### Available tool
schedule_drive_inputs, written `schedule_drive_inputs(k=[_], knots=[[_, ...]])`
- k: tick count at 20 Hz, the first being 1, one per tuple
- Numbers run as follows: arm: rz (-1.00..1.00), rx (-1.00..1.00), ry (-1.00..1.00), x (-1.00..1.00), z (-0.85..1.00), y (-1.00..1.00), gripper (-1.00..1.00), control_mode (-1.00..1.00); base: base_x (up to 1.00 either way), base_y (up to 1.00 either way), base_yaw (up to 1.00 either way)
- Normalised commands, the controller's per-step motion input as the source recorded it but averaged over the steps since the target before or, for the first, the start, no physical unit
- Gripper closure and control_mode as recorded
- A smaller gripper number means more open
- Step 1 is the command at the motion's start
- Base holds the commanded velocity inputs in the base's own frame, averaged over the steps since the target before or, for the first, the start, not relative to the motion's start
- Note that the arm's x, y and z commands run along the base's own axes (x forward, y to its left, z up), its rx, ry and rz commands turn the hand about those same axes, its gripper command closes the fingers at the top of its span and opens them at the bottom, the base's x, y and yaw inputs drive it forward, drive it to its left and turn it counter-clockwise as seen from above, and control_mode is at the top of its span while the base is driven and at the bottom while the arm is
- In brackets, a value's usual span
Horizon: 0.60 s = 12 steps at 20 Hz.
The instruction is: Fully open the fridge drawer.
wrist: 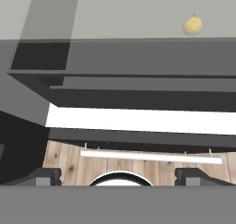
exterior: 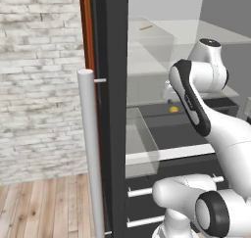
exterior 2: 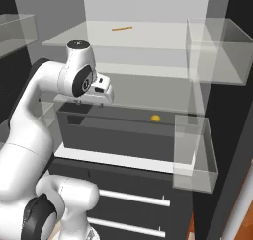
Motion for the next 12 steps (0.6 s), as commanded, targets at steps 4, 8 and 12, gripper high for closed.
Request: schedule_drive_inputs(k=[4,8,12], knots=[[0.00,0.00,0.00,0.00,0.00,0.00,-1.00,1.00,-0.17,-0.19,0.00],[0.00,0.00,0.00,0.00,0.00,0.00,-1.00,1.00,-0.20,-0.23,0.00],[0.00,0.00,0.00,0.00,0.00,0.00,-1.00,1.00,-0.29,-0.29,-0.01]])
